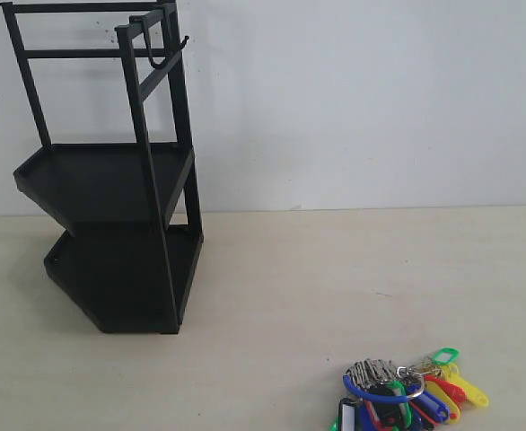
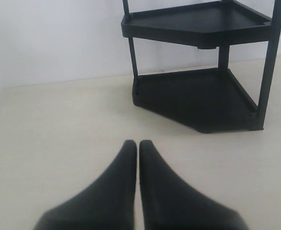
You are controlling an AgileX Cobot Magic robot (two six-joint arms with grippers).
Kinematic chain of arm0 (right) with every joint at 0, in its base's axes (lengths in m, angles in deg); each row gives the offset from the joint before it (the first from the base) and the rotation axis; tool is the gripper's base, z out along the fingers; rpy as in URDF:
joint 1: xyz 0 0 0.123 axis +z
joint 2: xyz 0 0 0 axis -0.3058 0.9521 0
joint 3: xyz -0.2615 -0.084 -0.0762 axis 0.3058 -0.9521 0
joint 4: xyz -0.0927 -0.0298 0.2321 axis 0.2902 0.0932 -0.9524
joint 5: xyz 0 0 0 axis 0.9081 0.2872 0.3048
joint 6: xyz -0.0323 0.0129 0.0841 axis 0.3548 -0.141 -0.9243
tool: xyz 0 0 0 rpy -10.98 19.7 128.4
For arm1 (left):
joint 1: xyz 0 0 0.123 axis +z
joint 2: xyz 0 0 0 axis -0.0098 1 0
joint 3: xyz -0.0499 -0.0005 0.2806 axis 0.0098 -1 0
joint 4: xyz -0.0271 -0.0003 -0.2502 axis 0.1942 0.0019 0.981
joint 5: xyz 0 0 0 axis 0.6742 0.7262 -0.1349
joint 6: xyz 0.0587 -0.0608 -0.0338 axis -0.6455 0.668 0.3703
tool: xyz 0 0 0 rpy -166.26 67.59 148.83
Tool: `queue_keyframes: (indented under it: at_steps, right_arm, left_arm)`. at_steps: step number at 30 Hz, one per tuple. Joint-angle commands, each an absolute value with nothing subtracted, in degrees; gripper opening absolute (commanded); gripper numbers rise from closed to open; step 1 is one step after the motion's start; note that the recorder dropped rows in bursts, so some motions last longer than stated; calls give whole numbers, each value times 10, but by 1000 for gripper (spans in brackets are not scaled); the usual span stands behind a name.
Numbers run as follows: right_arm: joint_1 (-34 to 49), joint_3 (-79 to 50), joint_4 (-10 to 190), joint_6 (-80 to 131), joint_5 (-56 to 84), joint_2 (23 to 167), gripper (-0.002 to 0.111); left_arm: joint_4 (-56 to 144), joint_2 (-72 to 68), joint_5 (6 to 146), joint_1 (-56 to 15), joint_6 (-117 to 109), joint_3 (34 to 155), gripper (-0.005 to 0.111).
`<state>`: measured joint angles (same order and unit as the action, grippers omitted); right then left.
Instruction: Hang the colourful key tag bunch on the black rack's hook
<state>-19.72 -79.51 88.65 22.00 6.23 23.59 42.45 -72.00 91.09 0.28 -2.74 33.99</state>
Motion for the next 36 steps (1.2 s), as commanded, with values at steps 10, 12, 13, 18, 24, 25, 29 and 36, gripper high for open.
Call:
queue_keyframes:
  at_steps: [10, 12, 13, 18, 24, 25, 29, 36]
  right_arm:
    - [-200, -746, 854, 219, 162, 248, 0]
    - [-200, -721, 854, 220, 106, 278, 0]
    - [-200, -709, 854, 220, 85, 297, 0]
    - [-200, -676, 854, 220, 63, 406, 0]
    - [-200, -675, 854, 218, 140, 463, 0]
    - [-200, -675, 854, 218, 154, 466, 0]
    - [-200, -675, 854, 218, 211, 467, 0]
    - [-200, -667, 854, 187, 233, 487, 0]
  left_arm:
    - [426, -721, 908, 2, -28, 341, 4]
    - [426, -721, 908, 2, -28, 341, 4]
    - [426, -721, 908, 2, -28, 341, 4]
    - [426, -721, 908, 2, -28, 341, 4]
    - [426, -721, 907, 2, -28, 341, 4]
    - [426, -721, 907, 2, -28, 341, 4]
    - [426, -721, 907, 2, -28, 341, 4]
    - [426, -721, 907, 2, -28, 341, 4]
